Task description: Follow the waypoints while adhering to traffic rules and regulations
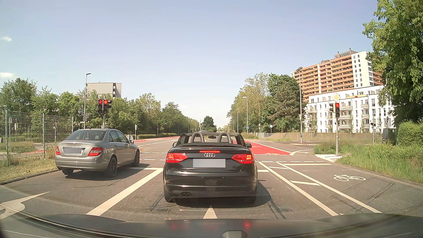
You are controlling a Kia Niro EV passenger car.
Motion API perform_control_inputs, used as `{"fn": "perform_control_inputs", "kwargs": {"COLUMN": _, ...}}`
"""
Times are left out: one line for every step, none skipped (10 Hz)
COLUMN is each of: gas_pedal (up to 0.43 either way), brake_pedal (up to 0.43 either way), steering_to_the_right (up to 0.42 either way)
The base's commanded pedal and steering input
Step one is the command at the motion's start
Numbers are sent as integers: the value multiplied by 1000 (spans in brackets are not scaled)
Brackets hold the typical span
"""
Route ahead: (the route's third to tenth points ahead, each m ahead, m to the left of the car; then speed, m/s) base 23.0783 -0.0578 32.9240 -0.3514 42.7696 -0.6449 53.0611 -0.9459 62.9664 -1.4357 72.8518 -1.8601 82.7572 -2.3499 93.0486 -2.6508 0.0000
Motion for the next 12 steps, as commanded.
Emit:
{"fn": "perform_control_inputs", "kwargs": {"gas_pedal": 0, "brake_pedal": 354, "steering_to_the_right": -2}}
{"fn": "perform_control_inputs", "kwargs": {"gas_pedal": 0, "brake_pedal": 354, "steering_to_the_right": -2}}
{"fn": "perform_control_inputs", "kwargs": {"gas_pedal": 0, "brake_pedal": 354, "steering_to_the_right": -2}}
{"fn": "perform_control_inputs", "kwargs": {"gas_pedal": 0, "brake_pedal": 354, "steering_to_the_right": -2}}
{"fn": "perform_control_inputs", "kwargs": {"gas_pedal": 0, "brake_pedal": 354, "steering_to_the_right": -2}}
{"fn": "perform_control_inputs", "kwargs": {"gas_pedal": 0, "brake_pedal": 354, "steering_to_the_right": -2}}
{"fn": "perform_control_inputs", "kwargs": {"gas_pedal": 0, "brake_pedal": 354, "steering_to_the_right": -2}}
{"fn": "perform_control_inputs", "kwargs": {"gas_pedal": 0, "brake_pedal": 354, "steering_to_the_right": -2}}
{"fn": "perform_control_inputs", "kwargs": {"gas_pedal": 0, "brake_pedal": 354, "steering_to_the_right": -2}}
{"fn": "perform_control_inputs", "kwargs": {"gas_pedal": 0, "brake_pedal": 354, "steering_to_the_right": -2}}
{"fn": "perform_control_inputs", "kwargs": {"gas_pedal": 0, "brake_pedal": 354, "steering_to_the_right": -2}}
{"fn": "perform_control_inputs", "kwargs": {"gas_pedal": 0, "brake_pedal": 354, "steering_to_the_right": -2}}
